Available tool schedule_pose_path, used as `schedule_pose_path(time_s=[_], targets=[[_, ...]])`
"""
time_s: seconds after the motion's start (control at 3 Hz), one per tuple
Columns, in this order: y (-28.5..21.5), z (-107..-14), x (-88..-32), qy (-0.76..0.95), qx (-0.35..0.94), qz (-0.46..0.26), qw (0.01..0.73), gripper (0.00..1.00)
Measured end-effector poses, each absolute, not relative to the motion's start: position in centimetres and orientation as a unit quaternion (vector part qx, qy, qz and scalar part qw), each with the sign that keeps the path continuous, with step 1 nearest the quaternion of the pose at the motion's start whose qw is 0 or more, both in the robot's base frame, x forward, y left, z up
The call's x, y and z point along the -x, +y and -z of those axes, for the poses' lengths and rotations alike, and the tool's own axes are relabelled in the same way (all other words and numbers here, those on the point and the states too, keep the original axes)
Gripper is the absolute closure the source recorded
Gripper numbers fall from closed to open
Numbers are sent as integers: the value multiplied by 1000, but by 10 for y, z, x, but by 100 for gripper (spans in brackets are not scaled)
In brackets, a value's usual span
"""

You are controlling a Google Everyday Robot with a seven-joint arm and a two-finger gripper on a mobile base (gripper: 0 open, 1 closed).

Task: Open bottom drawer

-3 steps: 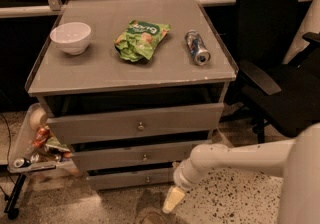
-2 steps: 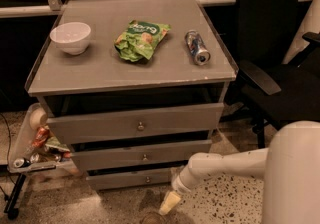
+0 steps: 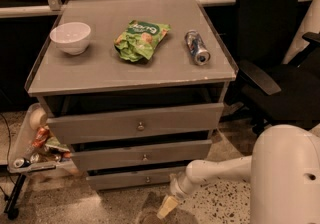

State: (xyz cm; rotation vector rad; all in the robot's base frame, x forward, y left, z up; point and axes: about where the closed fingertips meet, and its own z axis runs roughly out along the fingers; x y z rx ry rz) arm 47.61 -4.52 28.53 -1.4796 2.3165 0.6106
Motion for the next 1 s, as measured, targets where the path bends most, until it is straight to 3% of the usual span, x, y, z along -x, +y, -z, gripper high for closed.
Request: schedule_pose_path(time_s=[1.0], targets=[[-47, -231, -548, 815, 511, -167, 214, 0]])
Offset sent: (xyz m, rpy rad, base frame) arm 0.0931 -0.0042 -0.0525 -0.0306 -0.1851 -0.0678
